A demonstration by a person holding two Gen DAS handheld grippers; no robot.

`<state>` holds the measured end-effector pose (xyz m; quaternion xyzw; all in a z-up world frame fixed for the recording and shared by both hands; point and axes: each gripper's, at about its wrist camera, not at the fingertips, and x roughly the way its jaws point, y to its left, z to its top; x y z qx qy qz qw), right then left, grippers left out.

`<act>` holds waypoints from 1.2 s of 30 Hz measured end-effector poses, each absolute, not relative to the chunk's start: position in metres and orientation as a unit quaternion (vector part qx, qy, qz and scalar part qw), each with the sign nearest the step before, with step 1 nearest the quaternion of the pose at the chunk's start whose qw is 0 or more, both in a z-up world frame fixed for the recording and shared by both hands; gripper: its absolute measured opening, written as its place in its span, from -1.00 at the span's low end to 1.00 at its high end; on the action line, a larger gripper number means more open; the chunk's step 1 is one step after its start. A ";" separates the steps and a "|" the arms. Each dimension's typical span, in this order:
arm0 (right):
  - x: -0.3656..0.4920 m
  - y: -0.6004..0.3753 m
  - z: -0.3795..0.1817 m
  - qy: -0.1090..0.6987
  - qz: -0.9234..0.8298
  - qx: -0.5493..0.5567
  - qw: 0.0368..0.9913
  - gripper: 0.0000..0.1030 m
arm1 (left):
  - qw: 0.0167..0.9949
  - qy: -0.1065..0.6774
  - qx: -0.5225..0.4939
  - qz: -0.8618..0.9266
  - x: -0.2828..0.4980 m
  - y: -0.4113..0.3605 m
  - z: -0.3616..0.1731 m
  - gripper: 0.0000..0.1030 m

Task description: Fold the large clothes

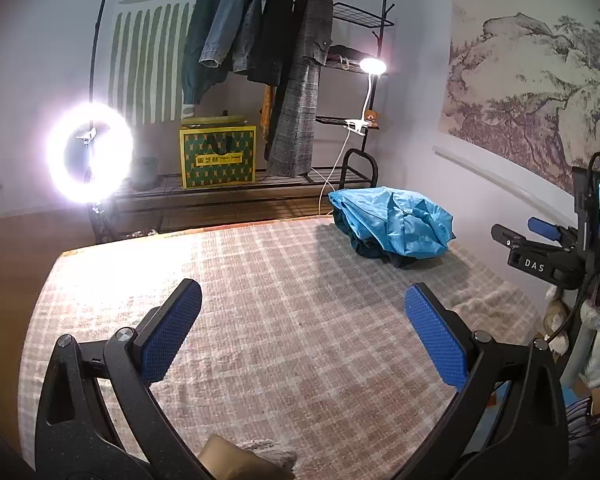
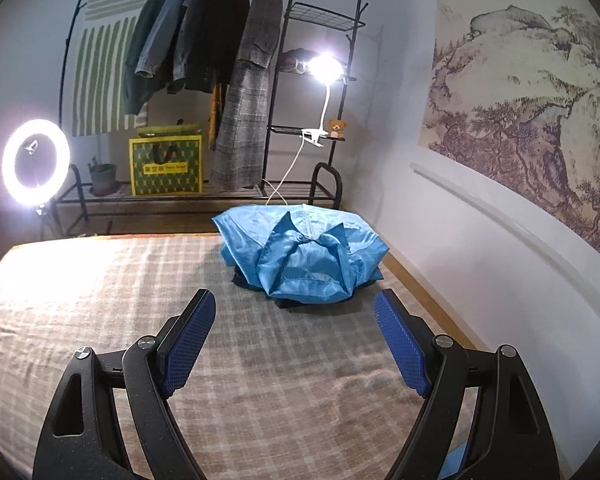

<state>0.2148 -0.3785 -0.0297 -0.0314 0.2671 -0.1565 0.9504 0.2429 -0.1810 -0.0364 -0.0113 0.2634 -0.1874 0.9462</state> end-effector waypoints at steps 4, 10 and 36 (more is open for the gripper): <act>0.215 -0.379 -0.030 0.269 -0.159 -0.031 0.949 0.59 | 0.947 0.262 -0.010 -0.187 0.243 -0.181 -0.037 1.00; 0.215 -0.379 -0.030 0.267 -0.160 -0.029 0.950 0.59 | 0.947 0.261 -0.012 -0.189 0.241 -0.178 -0.035 1.00; 0.218 -0.372 -0.034 0.273 -0.153 -0.028 0.949 0.59 | 0.948 0.259 -0.012 -0.185 0.234 -0.179 -0.032 1.00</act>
